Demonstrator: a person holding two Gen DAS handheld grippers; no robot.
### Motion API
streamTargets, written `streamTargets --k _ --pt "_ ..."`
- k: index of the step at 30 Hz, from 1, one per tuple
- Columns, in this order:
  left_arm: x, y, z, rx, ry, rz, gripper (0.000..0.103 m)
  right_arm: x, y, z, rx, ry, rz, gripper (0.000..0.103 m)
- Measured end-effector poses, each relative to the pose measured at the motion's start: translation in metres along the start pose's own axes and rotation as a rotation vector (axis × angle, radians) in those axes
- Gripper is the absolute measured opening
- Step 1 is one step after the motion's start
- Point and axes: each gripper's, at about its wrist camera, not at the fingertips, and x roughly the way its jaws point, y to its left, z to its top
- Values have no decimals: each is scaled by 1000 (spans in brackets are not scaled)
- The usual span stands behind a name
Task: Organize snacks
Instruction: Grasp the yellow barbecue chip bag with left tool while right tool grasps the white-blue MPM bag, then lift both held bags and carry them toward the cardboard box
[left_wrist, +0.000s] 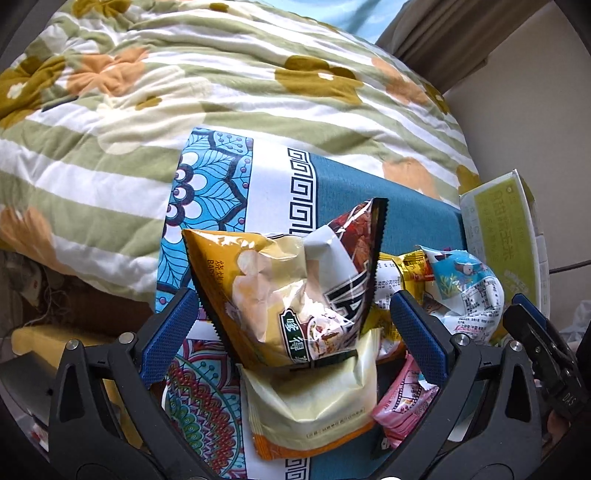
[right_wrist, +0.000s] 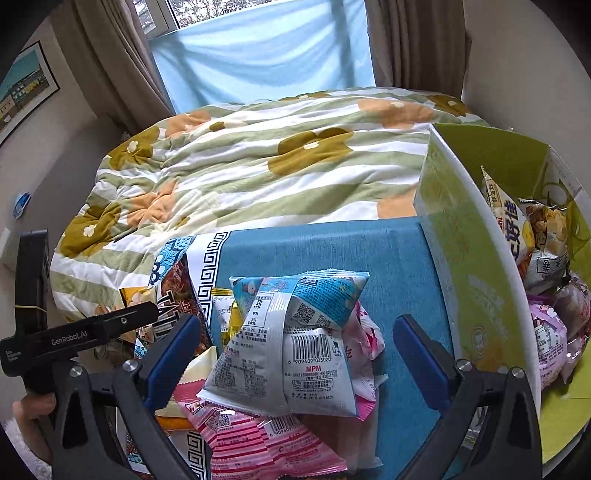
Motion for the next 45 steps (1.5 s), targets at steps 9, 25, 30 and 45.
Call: streamTargets --k 9,25,30,45 --pt "33 6 4 -1 58 1 102 24 -4 0 29 30 -25 103" --pt "28 8 1 37 26 -5 75 33 -1 -6 30 39 -41 103" --pt "19 11 1 40 4 14 75 37 2 -8 19 41 -38 97" --pt "-19 5 -1 32 -79 44 75 40 11 -16 -59 57 -45 56"
